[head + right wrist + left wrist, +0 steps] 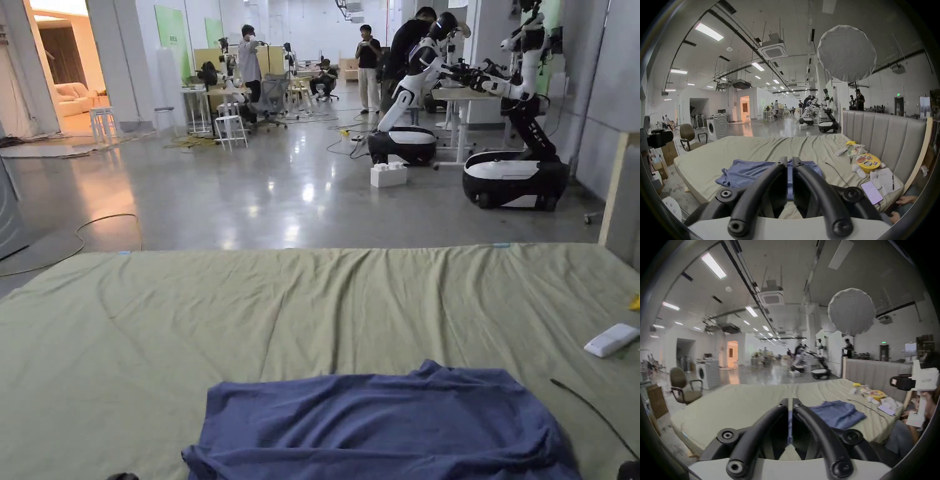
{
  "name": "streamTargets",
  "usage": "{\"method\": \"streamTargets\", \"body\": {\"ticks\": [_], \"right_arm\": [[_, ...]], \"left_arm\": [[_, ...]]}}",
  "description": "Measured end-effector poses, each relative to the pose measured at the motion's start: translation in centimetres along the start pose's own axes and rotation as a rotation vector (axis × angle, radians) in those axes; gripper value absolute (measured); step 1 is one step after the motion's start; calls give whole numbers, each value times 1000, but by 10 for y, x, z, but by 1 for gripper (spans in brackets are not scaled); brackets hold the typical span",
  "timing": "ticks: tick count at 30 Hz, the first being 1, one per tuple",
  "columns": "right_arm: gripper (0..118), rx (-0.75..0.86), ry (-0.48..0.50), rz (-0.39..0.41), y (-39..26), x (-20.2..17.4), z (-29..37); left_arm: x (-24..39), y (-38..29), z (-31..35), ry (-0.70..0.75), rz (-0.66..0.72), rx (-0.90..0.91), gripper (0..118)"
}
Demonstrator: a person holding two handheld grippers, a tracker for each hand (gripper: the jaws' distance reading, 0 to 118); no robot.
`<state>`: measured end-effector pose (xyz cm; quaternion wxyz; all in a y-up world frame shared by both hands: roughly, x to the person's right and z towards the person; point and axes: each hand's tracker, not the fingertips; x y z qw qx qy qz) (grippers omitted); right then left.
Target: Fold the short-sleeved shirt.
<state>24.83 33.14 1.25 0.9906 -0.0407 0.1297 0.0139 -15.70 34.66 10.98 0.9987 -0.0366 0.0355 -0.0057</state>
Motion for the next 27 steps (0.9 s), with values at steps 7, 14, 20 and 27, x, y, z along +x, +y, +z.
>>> {"method": "streamTargets", "body": {"ticks": [7, 14, 20, 27], "right_arm": [[0, -28, 5, -12, -2, 4, 8], [0, -34, 7, -21, -4, 2, 5], [0, -74, 31, -64, -10, 3, -5], [0, -143, 62, -76, -25, 1, -17]], "left_arm": [[4, 3, 1, 8, 26, 6, 0], [-1, 4, -4, 7, 28, -8, 0], [-8, -8, -22, 5, 36, -63, 0], [-33, -50, -78, -4, 96, -211, 1]]}}
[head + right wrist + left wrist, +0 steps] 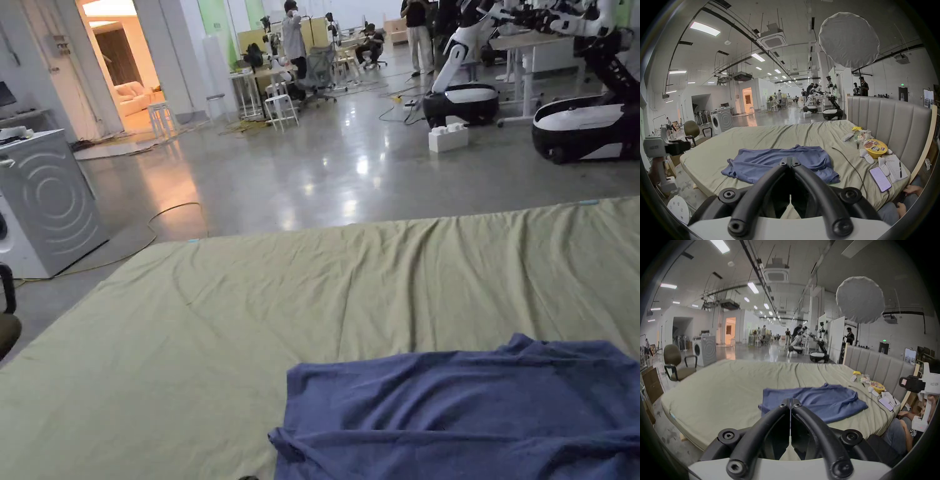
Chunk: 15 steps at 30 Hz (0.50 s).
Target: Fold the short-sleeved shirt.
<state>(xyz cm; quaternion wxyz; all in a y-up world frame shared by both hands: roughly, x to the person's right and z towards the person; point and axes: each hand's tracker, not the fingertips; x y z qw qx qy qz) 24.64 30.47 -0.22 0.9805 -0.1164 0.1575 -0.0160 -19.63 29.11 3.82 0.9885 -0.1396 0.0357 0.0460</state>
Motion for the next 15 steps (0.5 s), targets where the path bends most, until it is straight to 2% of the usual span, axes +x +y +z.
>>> {"method": "streamTargets", "body": {"ticks": [2, 3, 4, 5, 6, 8, 12, 15], "right_arm": [[0, -22, 3, -6, -5, 1, -5], [0, -35, 3, -14, -7, 2, -8], [0, -45, 0, -19, -9, 3, -9], [0, -57, 6, -27, -11, 6, -10], [0, -66, 9, -32, -13, 7, -11], [0, -86, 23, -39, -16, 12, -10], [0, -127, 10, -43, -22, 17, -8], [0, -157, -8, -58, -27, 22, -9]], "left_arm": [[-16, -19, -37, -5, 40, -86, 4], [-25, -30, -61, 0, 64, -143, 16], [-33, -40, -81, 9, 88, -196, 39], [-44, -51, -103, 13, 148, -259, 57], [-57, -61, -126, 5, 225, -323, 65], [-71, -75, -157, 8, 304, -352, 65], [-82, -95, -210, 86, 194, -437, 65], [-85, -105, -235, 109, 208, -508, 53]]}}
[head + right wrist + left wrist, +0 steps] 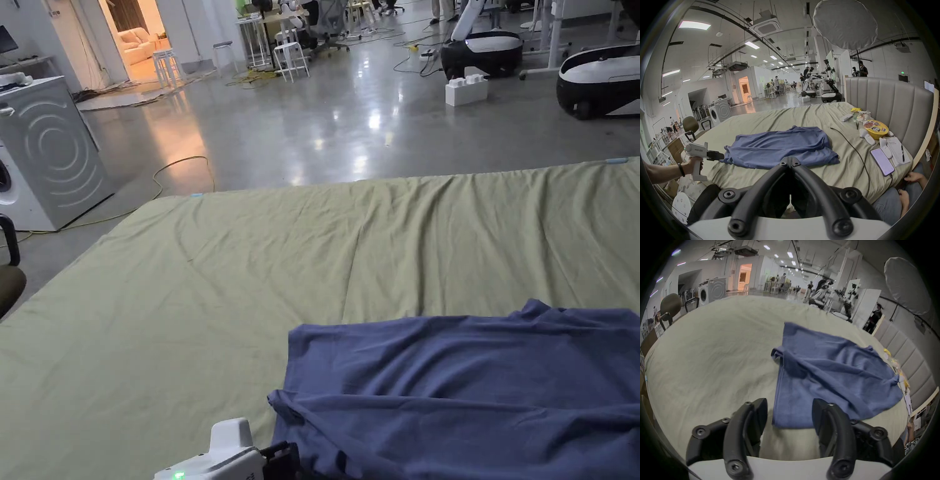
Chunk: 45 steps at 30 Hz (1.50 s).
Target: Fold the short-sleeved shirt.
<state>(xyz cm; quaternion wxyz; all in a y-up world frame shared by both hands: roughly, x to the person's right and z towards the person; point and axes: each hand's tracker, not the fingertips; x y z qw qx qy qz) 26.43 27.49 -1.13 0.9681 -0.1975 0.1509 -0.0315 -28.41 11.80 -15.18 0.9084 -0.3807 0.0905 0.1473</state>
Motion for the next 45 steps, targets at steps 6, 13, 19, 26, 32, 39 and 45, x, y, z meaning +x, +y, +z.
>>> {"method": "streamTargets", "body": {"ticks": [6, 13, 19, 26, 32, 39, 45], "right_arm": [[0, -58, -17, -5, -12, 6, -7], [0, -100, -8, -42, -20, 18, -36], [66, -255, -94, -249, -15, 83, -144], [59, -285, -318, -362, -40, 151, -265], [12, -374, -305, -173, -57, 136, -278], [10, -404, -436, -39, -31, 106, -261], [10, -301, -407, -86, -22, 81, -201]], "left_arm": [[21, -6, -14, 40, -98, -10, 37], [29, 1, -25, 44, -104, -90, 10], [35, 1, -29, 60, -213, -118, 10], [31, 0, -29, 38, -191, -116, 10], [45, -9, -32, 96, -321, -86, 10], [18, 24, -7, -39, -101, -96, 7], [7, 19, 62, 2, -142, 9, 7]]}}
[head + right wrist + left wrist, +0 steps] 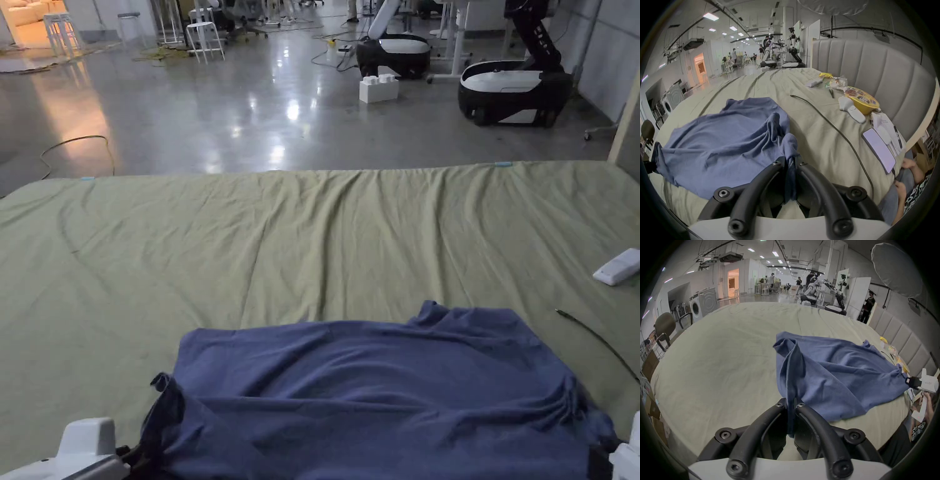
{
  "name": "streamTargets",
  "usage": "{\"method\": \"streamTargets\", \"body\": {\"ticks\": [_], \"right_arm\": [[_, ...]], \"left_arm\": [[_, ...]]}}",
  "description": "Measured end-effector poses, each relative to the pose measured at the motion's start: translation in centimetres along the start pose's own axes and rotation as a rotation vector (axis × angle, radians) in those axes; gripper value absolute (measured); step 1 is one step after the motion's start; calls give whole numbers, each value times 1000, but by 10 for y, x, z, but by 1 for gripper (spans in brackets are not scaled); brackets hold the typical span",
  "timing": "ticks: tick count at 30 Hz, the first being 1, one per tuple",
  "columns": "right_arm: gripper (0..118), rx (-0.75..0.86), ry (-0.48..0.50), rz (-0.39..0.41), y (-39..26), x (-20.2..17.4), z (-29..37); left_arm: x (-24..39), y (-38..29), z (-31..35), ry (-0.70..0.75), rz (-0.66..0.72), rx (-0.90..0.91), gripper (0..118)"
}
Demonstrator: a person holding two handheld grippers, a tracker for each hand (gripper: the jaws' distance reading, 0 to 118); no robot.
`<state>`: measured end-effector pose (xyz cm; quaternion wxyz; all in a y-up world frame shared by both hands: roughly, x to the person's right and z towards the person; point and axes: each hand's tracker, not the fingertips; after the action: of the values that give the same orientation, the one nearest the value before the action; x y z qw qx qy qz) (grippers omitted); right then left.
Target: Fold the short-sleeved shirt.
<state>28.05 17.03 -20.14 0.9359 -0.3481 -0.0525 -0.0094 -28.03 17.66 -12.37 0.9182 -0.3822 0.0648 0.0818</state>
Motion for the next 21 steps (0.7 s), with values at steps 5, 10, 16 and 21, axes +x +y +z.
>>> {"method": "streamTargets", "body": {"ticks": [5, 10, 16, 21], "right_arm": [[10, -21, -7, -31, -37, 23, 42], [10, -76, 29, -12, -73, 36, 52], [79, -105, 58, -34, -91, 48, 49], [77, 107, 271, -85, -79, 64, 99]], "left_arm": [[-11, -44, 40, 22, 6, -7, 7], [-22, -94, 44, 8, 53, -63, 7], [-13, -122, 39, 96, -53, -14, 82], [-6, -105, 107, 46, 26, 222, 82]]}}
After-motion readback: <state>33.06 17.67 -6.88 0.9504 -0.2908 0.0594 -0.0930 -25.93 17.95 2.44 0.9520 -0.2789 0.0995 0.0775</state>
